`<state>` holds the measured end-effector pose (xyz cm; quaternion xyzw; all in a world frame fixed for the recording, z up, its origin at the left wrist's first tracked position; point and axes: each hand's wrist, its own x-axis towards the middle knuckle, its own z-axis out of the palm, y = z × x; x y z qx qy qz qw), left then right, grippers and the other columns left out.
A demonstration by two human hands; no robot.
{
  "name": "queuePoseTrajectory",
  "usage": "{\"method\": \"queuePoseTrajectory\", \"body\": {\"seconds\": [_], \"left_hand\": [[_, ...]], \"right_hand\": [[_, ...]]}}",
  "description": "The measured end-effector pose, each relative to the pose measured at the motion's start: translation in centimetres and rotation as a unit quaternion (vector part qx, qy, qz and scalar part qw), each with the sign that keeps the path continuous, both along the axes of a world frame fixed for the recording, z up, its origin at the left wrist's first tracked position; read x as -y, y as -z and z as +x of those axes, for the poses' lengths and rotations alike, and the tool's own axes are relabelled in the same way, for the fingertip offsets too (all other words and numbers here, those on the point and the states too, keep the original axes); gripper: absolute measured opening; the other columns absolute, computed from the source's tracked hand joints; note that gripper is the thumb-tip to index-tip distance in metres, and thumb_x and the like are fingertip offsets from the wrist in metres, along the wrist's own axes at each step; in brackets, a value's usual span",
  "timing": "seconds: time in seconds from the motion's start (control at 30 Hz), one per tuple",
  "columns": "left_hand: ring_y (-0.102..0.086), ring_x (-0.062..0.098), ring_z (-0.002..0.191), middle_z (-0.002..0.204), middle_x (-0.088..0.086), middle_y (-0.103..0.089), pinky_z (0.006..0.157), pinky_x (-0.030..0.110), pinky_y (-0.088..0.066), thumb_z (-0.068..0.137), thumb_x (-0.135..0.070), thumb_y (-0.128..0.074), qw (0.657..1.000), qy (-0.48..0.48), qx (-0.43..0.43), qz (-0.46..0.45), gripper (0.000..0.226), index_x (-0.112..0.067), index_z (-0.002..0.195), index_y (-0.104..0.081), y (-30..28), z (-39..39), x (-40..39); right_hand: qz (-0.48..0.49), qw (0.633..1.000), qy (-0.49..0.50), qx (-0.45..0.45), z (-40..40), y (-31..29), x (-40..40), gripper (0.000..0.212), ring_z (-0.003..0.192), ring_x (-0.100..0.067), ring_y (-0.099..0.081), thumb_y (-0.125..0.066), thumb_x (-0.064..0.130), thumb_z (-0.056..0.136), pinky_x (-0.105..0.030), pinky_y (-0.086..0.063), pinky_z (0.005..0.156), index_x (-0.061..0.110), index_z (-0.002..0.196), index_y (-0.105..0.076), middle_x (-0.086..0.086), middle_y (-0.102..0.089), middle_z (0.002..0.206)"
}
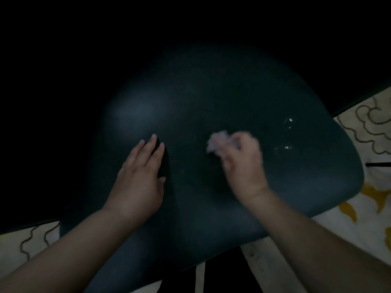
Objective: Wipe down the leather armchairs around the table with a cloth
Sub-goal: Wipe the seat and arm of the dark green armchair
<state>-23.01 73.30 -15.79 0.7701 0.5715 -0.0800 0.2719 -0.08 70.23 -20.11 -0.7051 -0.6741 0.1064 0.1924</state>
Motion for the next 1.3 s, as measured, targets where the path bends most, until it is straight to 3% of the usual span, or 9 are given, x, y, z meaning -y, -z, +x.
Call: {"method": "queuePoseTrajectory", "body": {"seconds": [0.13, 0.33, 0.53, 0.63, 0.73, 0.9, 0.97, 1.13, 1.3], "left_hand": [[0.005, 0.014, 0.148, 0.162, -0.008, 0.005, 0.118, 0.034, -0.010, 0.093, -0.026, -0.057, 1.000, 0.016, -0.004, 0.003, 0.075, -0.023, 0.155, -0.014, 0.0, -0.4, -0.2], [0.004, 0.015, 0.148, 0.163, -0.008, 0.004, 0.116, 0.028, -0.003, 0.093, -0.027, -0.057, 1.000, 0.012, -0.007, 0.003, 0.076, -0.021, 0.155, -0.014, 0.2, -0.3, -0.1], [0.005, 0.012, 0.148, 0.162, -0.010, 0.004, 0.116, 0.036, -0.014, 0.093, -0.026, -0.058, 1.000, 0.008, -0.007, -0.004, 0.075, -0.023, 0.155, -0.015, -0.1, -0.5, 0.2], [0.005, 0.014, 0.148, 0.163, -0.008, 0.004, 0.118, 0.037, -0.014, 0.092, -0.026, -0.058, 1.000, 0.006, -0.009, -0.004, 0.076, -0.021, 0.155, -0.014, -0.1, -0.2, 0.3], [0.005, 0.015, 0.148, 0.163, -0.007, 0.005, 0.118, 0.033, -0.010, 0.093, -0.025, -0.057, 1.000, 0.004, -0.005, -0.005, 0.076, -0.020, 0.155, -0.014, 0.0, 0.0, 0.3], [0.004, 0.015, 0.149, 0.163, -0.007, 0.003, 0.118, 0.036, -0.014, 0.092, -0.023, -0.059, 1.000, 0.003, -0.003, -0.002, 0.075, -0.020, 0.154, -0.017, 0.2, -0.2, 0.4], [0.004, 0.016, 0.149, 0.163, -0.005, 0.001, 0.119, 0.035, -0.011, 0.092, -0.022, -0.059, 1.000, -0.003, 0.001, 0.003, 0.075, -0.018, 0.154, -0.018, 0.2, 0.1, 0.5], [0.003, 0.017, 0.149, 0.163, -0.004, 0.001, 0.122, 0.039, -0.011, 0.091, -0.027, -0.059, 1.000, -0.002, 0.016, 0.000, 0.076, -0.018, 0.154, -0.018, 0.1, 1.4, 1.1], [0.006, 0.015, 0.148, 0.163, -0.006, 0.005, 0.122, 0.040, -0.008, 0.092, -0.035, -0.058, 0.999, 0.027, 0.020, -0.002, 0.078, -0.021, 0.155, -0.014, 0.1, 3.2, 0.9]], "right_hand": [[0.003, 0.989, 0.149, -0.021, 0.0, 0.1, -1.5, 0.033, 0.097, -0.033, -0.049, -0.062, 0.008, 0.086, -0.047, -0.047, 0.081, 0.019, 0.117, -0.066, -0.017, -0.053, 0.109], [-0.035, 0.989, -0.134, -0.047, -2.7, -0.6, 2.2, 0.028, 0.087, -0.027, -0.055, -0.060, 0.023, 0.086, -0.040, -0.051, 0.075, 0.022, 0.114, -0.067, -0.008, -0.059, 0.101], [-0.006, 0.996, 0.087, -0.005, 0.1, -0.1, -0.8, 0.029, 0.094, -0.031, -0.052, -0.063, 0.006, 0.085, -0.044, -0.048, 0.079, 0.017, 0.112, -0.068, -0.015, -0.055, 0.106], [-0.021, 0.996, -0.001, -0.087, -3.2, -0.5, 2.0, 0.012, 0.087, -0.011, -0.055, -0.060, 0.019, 0.089, -0.039, -0.051, 0.079, 0.023, 0.099, -0.066, 0.003, -0.056, 0.098], [-0.044, 0.981, -0.184, -0.041, -1.0, -1.7, 3.0, 0.036, 0.079, -0.034, -0.058, -0.072, 0.005, 0.078, -0.040, -0.051, 0.066, 0.014, 0.112, -0.069, -0.017, -0.062, 0.098], [-0.027, 0.999, 0.039, 0.002, 3.2, -1.3, -0.6, 0.030, 0.087, -0.038, -0.055, -0.064, 0.001, 0.083, -0.045, -0.050, 0.071, 0.011, 0.111, -0.069, -0.019, -0.057, 0.102], [-0.022, 0.997, 0.049, -0.058, 0.9, -1.1, 0.5, 0.026, 0.088, -0.026, -0.059, -0.064, 0.000, 0.083, -0.039, -0.050, 0.071, 0.014, 0.105, -0.068, -0.004, -0.060, 0.104], [-0.030, 0.984, -0.172, -0.037, 0.0, -1.4, 4.4, 0.034, 0.077, -0.036, -0.060, -0.071, 0.004, 0.077, -0.040, -0.052, 0.065, 0.016, 0.109, -0.071, -0.020, -0.063, 0.095], [-0.006, 0.997, 0.071, 0.010, 6.8, -1.1, 3.0, 0.043, 0.087, -0.046, -0.054, -0.066, -0.007, 0.077, -0.047, -0.051, 0.075, 0.008, 0.117, -0.066, -0.031, -0.052, 0.102]]}}
